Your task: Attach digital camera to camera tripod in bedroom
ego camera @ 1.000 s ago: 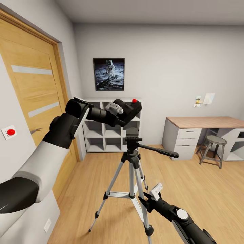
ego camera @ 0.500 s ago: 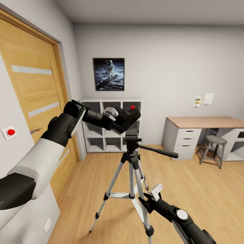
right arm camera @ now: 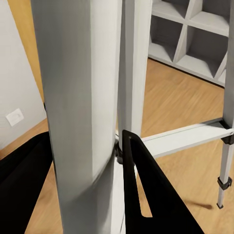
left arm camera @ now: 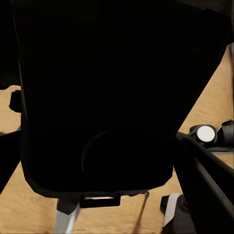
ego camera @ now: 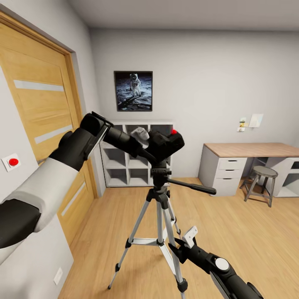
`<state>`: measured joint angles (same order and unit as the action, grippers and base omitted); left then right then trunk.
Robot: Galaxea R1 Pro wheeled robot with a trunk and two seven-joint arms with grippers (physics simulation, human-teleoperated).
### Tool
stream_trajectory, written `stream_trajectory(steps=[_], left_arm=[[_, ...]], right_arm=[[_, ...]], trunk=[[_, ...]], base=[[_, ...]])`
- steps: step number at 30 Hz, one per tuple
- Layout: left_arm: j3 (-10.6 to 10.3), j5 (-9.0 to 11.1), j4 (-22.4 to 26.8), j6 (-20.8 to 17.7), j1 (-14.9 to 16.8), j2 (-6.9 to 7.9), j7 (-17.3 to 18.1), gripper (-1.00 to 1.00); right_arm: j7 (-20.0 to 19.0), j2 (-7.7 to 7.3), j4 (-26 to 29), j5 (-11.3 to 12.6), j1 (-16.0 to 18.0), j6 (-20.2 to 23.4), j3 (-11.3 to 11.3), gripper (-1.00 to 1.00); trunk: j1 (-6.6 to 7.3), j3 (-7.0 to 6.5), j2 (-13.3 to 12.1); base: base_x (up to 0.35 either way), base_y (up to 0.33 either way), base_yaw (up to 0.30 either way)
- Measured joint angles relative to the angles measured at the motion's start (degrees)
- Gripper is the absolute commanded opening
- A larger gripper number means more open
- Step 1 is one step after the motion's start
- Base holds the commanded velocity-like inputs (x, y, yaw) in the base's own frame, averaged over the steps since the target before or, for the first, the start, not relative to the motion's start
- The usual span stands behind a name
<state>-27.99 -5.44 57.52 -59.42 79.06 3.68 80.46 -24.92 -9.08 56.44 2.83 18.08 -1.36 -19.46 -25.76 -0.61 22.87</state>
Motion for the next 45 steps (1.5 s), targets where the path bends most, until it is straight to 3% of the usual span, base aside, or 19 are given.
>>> stream_trajectory(steps=[2,5,18,28,39,45], left_arm=[[-2.04,-0.08,0.00,0.02,0.34,0.13,1.48,-1.00],[-3.44,-0.15,-0.03,0.02,0.51,0.37,2.18,-1.00],[-4.07,-0.17,1.00,0.03,0.56,5.18,2.59,-1.00],[-4.40,-0.14,1.16,0.02,0.55,5.51,2.61,-1.00],[-8.68,-0.12,1.14,0.02,0.54,5.61,3.23,-1.00],[-9.23,-0.15,1.14,0.02,0.57,5.56,3.38,-1.00]], right_arm=[[-0.01,-0.01,0.00,0.00,-0.01,0.00,-0.01,-1.00],[-0.01,-0.01,-0.01,0.02,-0.01,0.01,-0.01,-1.00],[-0.05,0.00,-1.16,0.16,-0.02,0.00,-0.01,-1.00],[0.01,0.00,-1.30,0.36,0.00,0.00,0.00,-1.00],[0.10,0.00,-2.20,1.12,0.03,-0.18,0.22,-1.00],[0.08,0.00,-2.19,1.04,0.03,-0.24,0.20,-1.00]], trunk=[[0.00,0.00,0.00],[0.00,0.00,0.00],[0.00,0.00,0.00],[0.00,-0.01,0.01],[0.01,-0.02,0.04],[0.01,-0.02,0.04]], base=[[0.000,0.000,0.000],[0.000,0.000,0.000],[0.000,0.000,0.000],[0.000,0.000,0.000],[0.000,0.000,0.000],[0.000,0.000,0.000]])
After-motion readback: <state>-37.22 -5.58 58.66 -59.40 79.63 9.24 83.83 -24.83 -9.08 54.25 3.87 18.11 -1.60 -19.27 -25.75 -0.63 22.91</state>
